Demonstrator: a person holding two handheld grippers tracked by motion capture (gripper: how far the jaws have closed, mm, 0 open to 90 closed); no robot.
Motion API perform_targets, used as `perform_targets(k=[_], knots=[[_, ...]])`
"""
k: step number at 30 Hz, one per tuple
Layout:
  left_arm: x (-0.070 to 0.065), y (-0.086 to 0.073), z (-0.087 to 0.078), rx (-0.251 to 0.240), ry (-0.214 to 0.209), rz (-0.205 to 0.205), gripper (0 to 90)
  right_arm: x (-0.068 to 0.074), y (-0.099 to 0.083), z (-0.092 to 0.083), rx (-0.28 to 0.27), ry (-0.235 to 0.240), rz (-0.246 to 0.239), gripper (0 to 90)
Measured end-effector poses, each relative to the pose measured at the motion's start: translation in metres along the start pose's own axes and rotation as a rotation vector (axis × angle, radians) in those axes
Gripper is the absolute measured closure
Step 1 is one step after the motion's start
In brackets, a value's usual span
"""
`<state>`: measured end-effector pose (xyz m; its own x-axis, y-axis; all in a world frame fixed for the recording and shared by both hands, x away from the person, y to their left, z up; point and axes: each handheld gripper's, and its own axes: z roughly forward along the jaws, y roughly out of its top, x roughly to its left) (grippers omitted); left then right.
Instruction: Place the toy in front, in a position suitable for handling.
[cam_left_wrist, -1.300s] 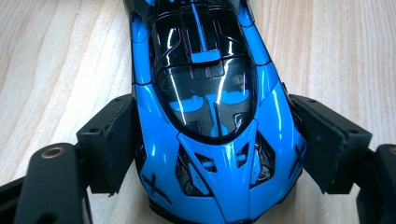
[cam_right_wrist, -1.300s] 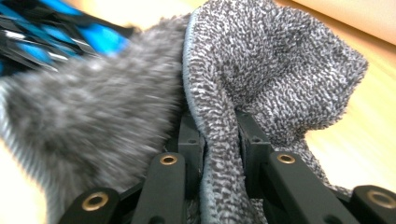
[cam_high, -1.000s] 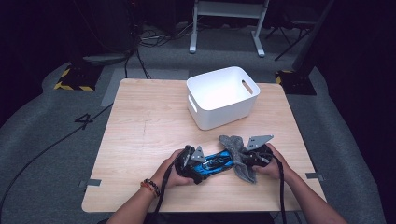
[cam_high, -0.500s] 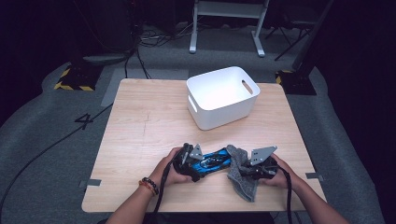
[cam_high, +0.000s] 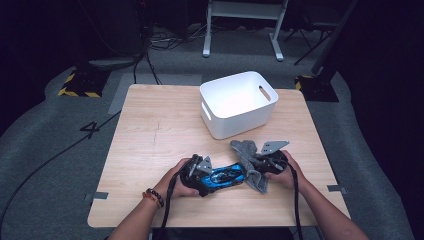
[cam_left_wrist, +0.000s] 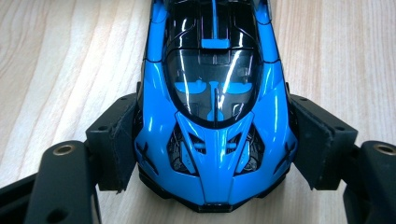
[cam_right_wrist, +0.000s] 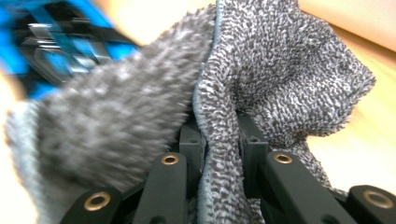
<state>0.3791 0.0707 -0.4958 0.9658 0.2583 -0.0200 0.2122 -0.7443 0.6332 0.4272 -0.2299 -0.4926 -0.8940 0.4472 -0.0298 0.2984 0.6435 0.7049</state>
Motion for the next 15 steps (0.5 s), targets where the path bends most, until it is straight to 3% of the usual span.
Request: perform_targets(k=[2, 3, 5, 11, 15], knots=[[-0.001, 0.001, 0.0, 0.008, 0.006, -0.004, 25.9, 0.009, 0.003, 0.004, -0.005, 0.066, -0.036, 77.4], [0.0, 0.001, 0.0, 0.008, 0.006, -0.004, 25.9, 0.016, 0.005, 0.005, 0.001, 0.069, -0.074, 78.1], [0.0, 0.001, -0.001, 0.01, 0.006, -0.004, 25.9, 0.022, 0.006, 0.003, 0.021, 0.043, -0.103, 78.8], [0.0, 0.001, 0.0, 0.012, 0.01, -0.015, 25.8, 0.028, -0.003, -0.006, 0.021, 0.091, -0.102, 78.2], [0.001, 0.001, 0.0, 0.014, 0.018, -0.024, 25.3, 0.042, -0.007, -0.013, 0.037, 0.103, -0.143, 77.6]])
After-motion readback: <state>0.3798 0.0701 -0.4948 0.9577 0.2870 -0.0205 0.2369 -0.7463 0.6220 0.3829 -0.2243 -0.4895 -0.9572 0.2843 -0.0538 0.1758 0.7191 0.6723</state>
